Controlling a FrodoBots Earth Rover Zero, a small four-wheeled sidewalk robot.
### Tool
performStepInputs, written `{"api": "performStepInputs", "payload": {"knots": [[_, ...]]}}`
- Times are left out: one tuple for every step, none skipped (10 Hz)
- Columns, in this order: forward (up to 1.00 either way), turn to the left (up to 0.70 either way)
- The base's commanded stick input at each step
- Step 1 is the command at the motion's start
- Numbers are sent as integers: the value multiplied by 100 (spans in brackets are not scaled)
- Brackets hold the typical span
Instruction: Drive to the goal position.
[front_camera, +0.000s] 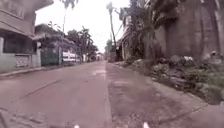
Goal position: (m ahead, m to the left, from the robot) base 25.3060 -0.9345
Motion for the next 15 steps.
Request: {"api": "performStepInputs", "payload": {"knots": [[70,0],[70,0],[70,0],[70,35],[70,35],[70,24],[70,12],[70,0],[70,0],[70,0],[70,0],[70,0],[70,0],[70,0],[70,0]]}}
